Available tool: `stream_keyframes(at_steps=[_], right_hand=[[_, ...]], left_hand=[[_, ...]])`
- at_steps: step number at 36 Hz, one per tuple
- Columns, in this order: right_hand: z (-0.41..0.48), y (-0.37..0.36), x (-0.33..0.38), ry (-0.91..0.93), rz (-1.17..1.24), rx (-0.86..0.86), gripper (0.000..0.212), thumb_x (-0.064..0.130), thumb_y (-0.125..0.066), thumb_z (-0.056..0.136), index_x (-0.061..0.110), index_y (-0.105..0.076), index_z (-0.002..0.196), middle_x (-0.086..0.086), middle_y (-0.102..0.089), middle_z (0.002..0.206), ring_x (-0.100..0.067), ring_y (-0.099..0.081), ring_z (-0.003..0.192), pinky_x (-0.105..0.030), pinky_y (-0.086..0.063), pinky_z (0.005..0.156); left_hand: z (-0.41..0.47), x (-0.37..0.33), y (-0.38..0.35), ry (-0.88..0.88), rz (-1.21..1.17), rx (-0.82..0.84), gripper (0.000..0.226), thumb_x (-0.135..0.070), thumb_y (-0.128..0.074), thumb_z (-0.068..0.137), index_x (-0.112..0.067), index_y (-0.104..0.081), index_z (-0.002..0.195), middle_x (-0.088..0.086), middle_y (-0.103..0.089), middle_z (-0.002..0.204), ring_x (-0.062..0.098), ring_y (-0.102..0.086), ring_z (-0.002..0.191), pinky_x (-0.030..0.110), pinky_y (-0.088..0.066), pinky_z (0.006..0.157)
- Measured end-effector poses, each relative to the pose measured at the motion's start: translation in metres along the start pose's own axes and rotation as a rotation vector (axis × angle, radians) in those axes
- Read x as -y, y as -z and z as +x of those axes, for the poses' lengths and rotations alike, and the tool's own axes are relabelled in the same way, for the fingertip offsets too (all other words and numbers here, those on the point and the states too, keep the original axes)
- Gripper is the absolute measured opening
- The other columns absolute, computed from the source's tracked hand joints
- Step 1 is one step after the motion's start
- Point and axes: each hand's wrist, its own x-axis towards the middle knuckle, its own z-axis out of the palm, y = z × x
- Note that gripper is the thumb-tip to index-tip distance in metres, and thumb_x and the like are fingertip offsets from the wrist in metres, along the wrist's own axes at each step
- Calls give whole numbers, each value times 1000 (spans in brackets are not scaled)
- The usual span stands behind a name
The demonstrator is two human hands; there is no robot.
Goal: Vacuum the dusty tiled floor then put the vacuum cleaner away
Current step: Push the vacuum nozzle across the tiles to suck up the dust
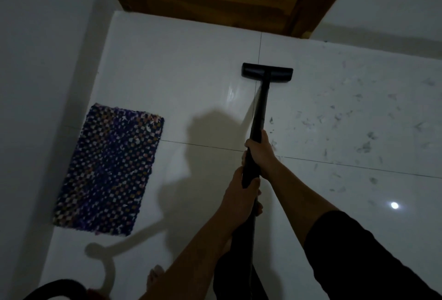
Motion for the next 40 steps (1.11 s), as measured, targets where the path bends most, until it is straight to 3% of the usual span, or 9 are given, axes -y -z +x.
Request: stream_keyframes(at_steps=[10,14,19,24,28,34,40], right_hand=[[-49,3,-42,-42,40,16,59,-1,-48,89,18,-30,142,-12,-48,64,-22,-50,42,-32,-47,46],[-68,-1,-60,-55,48,17,61,-2,-47,91,19,-28,145,-13,-47,61,-22,-50,42,-31,-47,44],[-100,-5,-92,-42,12,25,61,-1,-48,90,17,-28,145,-13,-49,62,-23,-51,44,-33,-48,48],[-129,-6,-121,-35,3,24,62,-1,-48,92,17,-26,147,-13,-49,62,-22,-51,44,-32,-47,46],[-144,2,-140,-28,-2,20,60,-2,-47,92,16,-28,145,-13,-48,61,-23,-49,44,-33,-46,47],[-156,20,-160,-49,-5,13,64,-1,-48,91,16,-25,148,-10,-49,64,-20,-50,43,-30,-45,45],[-154,34,-176,-73,-29,35,68,1,-49,90,21,-23,151,-11,-51,66,-21,-51,48,-35,-46,51]], left_hand=[[-53,34,0,21,-19,3,32,-16,-45,97,-14,-43,129,8,-53,77,12,-50,41,20,-44,40],[-73,49,2,16,-10,12,22,-16,-44,98,-23,-41,118,8,-54,79,9,-51,41,16,-44,39],[-103,83,5,-6,14,6,33,-14,-43,98,-15,-40,131,9,-53,78,2,-48,32,15,-43,37],[-131,116,7,-21,3,3,31,-13,-42,98,-13,-41,129,12,-51,78,12,-49,44,17,-43,38],[-147,136,0,-23,19,2,25,-15,-43,98,-18,-42,122,12,-53,82,9,-50,42,15,-42,37],[-156,162,-17,-22,-14,-5,33,-15,-44,97,-13,-41,130,10,-52,78,12,-49,42,22,-43,40],[-159,176,-34,-32,-21,-34,33,-14,-44,97,-13,-41,130,11,-52,79,14,-49,42,20,-43,38]])
